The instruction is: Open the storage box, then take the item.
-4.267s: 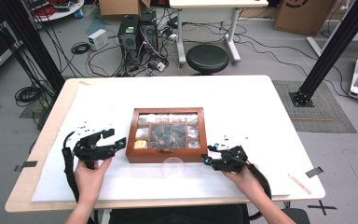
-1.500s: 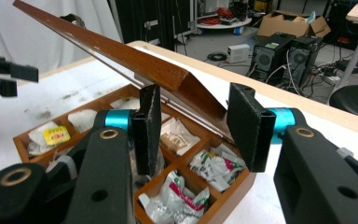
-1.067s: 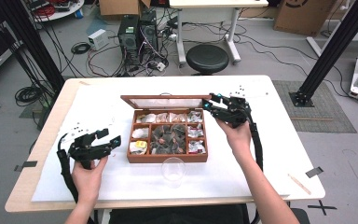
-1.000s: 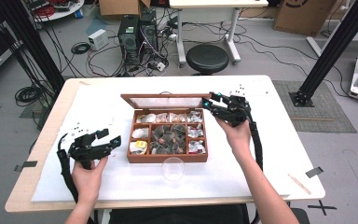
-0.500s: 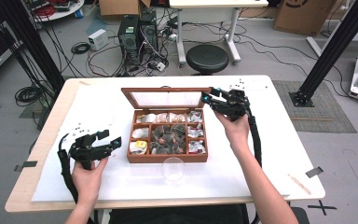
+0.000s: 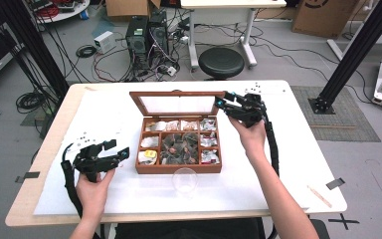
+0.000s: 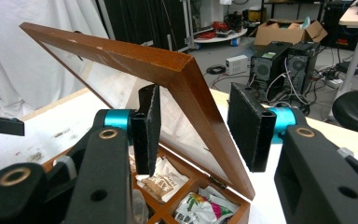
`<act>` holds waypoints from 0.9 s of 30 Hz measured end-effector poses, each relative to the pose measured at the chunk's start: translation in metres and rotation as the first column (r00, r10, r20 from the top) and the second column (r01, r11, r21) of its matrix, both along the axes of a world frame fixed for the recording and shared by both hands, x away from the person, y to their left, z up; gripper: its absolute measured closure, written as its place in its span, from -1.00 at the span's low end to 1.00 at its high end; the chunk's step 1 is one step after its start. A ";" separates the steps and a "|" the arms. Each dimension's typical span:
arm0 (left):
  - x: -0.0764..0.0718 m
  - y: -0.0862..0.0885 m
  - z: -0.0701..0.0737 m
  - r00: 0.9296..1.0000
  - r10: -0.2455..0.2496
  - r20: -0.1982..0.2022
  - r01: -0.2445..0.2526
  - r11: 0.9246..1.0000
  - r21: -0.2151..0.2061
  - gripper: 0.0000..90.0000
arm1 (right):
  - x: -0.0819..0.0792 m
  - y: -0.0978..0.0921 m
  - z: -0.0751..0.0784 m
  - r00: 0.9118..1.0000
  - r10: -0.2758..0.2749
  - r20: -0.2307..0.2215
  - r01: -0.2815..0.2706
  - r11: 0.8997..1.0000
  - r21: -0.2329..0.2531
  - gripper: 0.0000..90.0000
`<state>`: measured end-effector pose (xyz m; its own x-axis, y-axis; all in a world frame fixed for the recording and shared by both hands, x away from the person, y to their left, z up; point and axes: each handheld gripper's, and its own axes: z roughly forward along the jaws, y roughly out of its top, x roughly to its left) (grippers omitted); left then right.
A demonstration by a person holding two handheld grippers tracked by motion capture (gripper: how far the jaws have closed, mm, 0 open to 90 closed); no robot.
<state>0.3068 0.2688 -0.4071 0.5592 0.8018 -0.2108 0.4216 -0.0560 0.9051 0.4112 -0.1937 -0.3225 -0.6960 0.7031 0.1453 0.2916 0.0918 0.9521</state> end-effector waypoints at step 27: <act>0.002 -0.008 0.003 0.999 -0.051 0.009 0.051 0.999 0.002 -0.32 | 0.003 -0.001 0.000 1.000 -0.008 -0.002 0.008 1.000 -0.002 0.20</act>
<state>0.3083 0.2612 -0.4042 0.6009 0.7728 -0.2043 0.4102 -0.0787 0.9086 0.4139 -0.1949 -0.3227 -0.6899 0.7092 0.1455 0.2947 0.0916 0.9512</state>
